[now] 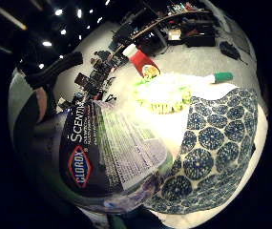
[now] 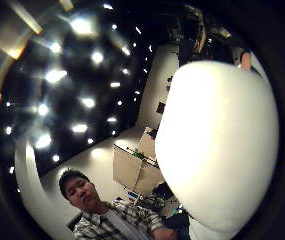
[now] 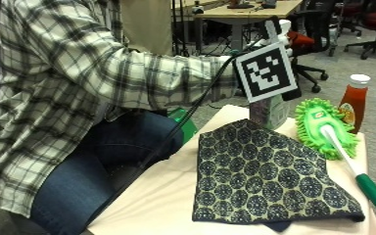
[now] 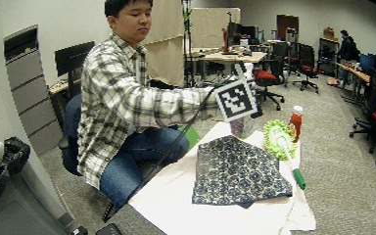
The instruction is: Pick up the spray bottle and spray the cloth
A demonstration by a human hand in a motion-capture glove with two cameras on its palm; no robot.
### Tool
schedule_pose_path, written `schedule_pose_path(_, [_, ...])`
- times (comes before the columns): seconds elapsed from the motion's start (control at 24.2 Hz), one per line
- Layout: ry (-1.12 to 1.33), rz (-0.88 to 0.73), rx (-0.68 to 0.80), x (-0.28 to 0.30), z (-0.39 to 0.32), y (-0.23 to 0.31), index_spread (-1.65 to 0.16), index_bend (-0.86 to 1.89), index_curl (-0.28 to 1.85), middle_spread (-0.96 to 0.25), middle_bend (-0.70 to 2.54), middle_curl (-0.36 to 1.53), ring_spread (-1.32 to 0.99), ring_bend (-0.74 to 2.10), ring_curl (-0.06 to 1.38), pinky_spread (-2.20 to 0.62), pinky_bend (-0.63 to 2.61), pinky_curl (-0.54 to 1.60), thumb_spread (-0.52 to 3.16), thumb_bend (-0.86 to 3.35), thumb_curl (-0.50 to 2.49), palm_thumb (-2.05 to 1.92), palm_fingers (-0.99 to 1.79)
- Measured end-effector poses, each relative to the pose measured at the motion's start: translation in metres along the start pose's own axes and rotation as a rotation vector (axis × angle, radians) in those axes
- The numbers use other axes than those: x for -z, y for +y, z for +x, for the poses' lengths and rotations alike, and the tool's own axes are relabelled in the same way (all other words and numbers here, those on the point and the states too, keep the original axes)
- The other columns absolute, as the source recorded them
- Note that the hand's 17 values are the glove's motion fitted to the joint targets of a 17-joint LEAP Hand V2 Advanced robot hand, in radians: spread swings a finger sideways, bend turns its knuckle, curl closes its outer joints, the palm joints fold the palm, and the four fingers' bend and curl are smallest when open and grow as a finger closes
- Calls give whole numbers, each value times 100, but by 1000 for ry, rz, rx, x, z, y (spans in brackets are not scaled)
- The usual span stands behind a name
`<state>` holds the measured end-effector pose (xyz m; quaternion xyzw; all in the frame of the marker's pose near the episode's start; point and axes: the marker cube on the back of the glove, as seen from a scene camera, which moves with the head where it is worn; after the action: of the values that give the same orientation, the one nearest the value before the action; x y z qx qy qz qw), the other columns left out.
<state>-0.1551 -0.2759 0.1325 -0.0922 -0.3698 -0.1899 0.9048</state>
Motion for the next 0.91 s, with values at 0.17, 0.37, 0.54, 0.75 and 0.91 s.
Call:
schedule_pose_path(0.17, [26,-108,-19,-14,21,12,-28,28,60,-15,50,51,-21,60,48,-16,39,45,18,-3,80,104,126])
schedule_pose_path(0.37, [20,-79,-26,-30,40,7,-28,26,60,-14,49,51,-21,59,47,-16,40,45,20,-3,80,105,125])
schedule_pose_path(0.54, [-7,-84,-38,-40,49,7,-28,24,60,-14,47,51,-21,59,48,-15,39,45,23,-3,80,106,123])
schedule_pose_path(0.75, [-10,-90,-40,-44,53,6,-28,22,60,-13,46,51,-21,58,48,-15,38,45,25,-3,80,107,122])
schedule_pose_path(0.91, [-17,-84,-44,-44,53,5,-28,21,60,-13,45,51,-21,58,48,-15,38,45,27,-3,80,107,122])
